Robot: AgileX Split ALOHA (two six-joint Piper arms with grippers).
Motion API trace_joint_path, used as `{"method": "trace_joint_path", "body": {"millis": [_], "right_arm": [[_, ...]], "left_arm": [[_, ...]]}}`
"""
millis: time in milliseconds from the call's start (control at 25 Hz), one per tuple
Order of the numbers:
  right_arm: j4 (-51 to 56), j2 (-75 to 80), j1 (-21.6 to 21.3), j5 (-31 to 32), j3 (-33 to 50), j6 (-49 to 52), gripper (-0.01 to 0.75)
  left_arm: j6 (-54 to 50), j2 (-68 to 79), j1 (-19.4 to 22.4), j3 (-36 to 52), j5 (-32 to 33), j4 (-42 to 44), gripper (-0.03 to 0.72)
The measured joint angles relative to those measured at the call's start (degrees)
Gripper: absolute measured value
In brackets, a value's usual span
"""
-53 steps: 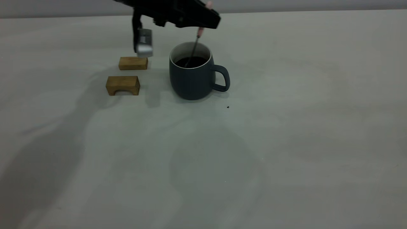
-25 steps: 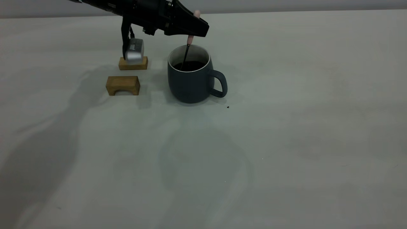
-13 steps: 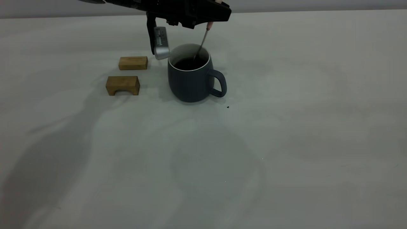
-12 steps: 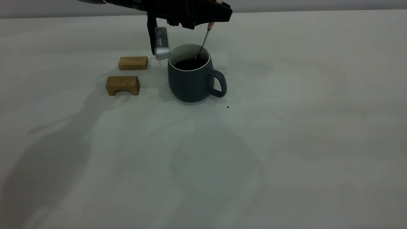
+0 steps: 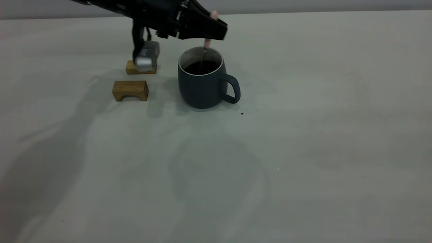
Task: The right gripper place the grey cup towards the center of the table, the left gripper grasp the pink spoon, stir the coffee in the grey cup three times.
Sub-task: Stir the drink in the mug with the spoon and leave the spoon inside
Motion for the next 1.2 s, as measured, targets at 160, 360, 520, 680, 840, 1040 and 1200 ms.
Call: {"method": "trace_joint_path", "body": {"millis": [160, 360, 520, 680, 840, 1040, 1200], "right_arm": [[0.0, 0.0, 0.0, 0.0, 0.0, 0.0, 0.520], [0.0, 0.0, 0.0, 0.0, 0.0, 0.0, 0.520], [0.0, 0.0, 0.0, 0.0, 0.0, 0.0, 0.520], [0.0, 0.0, 0.0, 0.0, 0.0, 0.0, 0.520], [0.0, 0.0, 0.0, 0.0, 0.0, 0.0, 0.520], [0.0, 0.0, 0.0, 0.0, 0.0, 0.0, 0.520], [0.0, 0.0, 0.0, 0.0, 0.0, 0.0, 0.520]], "left_arm": [[0.0, 0.0, 1.0, 0.0, -2.6, 0.1, 0.123], [0.0, 0.0, -0.2, 0.0, -9.6, -0.3, 0.123], [0.0, 0.0, -2.3, 0.0, -11.4, -0.7, 0.123], [0.0, 0.0, -2.9, 0.0, -8.9, -0.7, 0.123], [-0.4, 0.0, -2.9, 0.0, -6.6, 1.6, 0.123], [-0.5, 0.0, -2.9, 0.0, -5.8, 7.4, 0.159], [0.1, 0.0, -2.9, 0.0, -3.9, 11.5, 0.348]]}}
